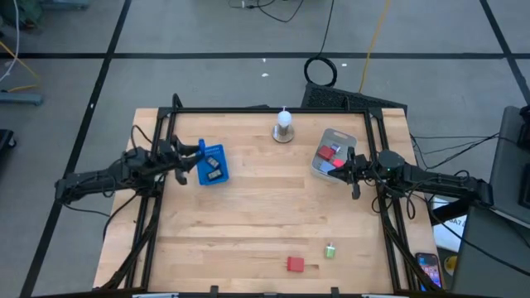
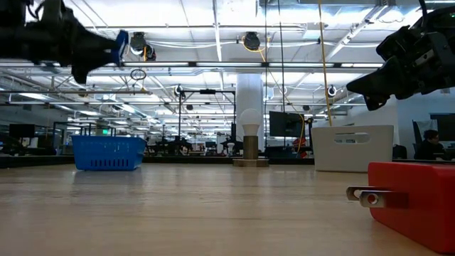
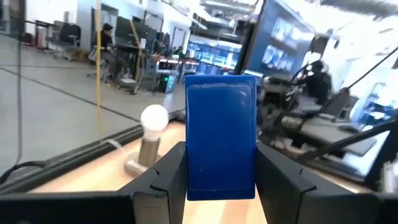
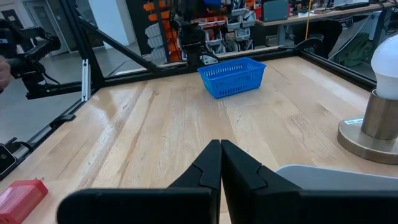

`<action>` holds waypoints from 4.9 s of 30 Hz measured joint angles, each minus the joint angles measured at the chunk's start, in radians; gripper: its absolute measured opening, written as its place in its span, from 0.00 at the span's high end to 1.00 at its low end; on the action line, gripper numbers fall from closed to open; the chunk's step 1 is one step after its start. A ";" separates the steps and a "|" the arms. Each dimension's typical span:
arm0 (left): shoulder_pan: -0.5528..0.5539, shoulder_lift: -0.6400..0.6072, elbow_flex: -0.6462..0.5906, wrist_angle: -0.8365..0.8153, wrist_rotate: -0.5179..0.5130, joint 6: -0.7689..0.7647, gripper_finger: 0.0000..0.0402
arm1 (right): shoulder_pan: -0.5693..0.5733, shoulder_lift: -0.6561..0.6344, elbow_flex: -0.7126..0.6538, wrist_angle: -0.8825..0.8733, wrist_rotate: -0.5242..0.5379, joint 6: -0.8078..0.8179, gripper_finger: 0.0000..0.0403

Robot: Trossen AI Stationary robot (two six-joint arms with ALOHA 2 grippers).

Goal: Pick & Place Office items
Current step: Put the blue digital clock into the blue bin, then put the green charger adapter into the gray bin

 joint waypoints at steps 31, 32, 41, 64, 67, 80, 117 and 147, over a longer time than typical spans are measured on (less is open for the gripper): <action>0.027 1.059 0.622 -0.821 -0.032 -0.032 0.63 | 0.000 0.000 0.000 0.008 0.002 -0.015 1.00; 0.027 1.076 0.622 -0.814 -0.022 -0.033 0.63 | 0.000 0.000 0.000 0.008 0.002 -0.015 1.00; 0.027 1.156 0.622 -0.863 -0.013 -0.014 0.63 | 0.000 0.000 0.000 0.008 0.002 -0.019 1.00; 0.059 1.296 0.623 -0.854 0.038 0.027 0.61 | 0.000 0.000 0.000 0.009 0.002 -0.019 1.00; 0.059 1.296 0.623 -0.855 0.038 0.024 0.44 | 0.000 0.000 0.000 0.009 0.002 -0.019 1.00; 0.050 1.180 0.706 -0.828 0.022 0.129 0.15 | 0.000 0.000 0.000 0.009 0.002 -0.012 1.00; 0.103 0.325 0.031 0.207 0.248 0.318 0.99 | 0.000 0.000 0.000 -0.009 0.002 -0.019 1.00; 0.105 -0.045 -0.091 -0.075 0.182 0.300 0.99 | 0.000 0.001 0.000 0.014 0.047 -0.009 1.00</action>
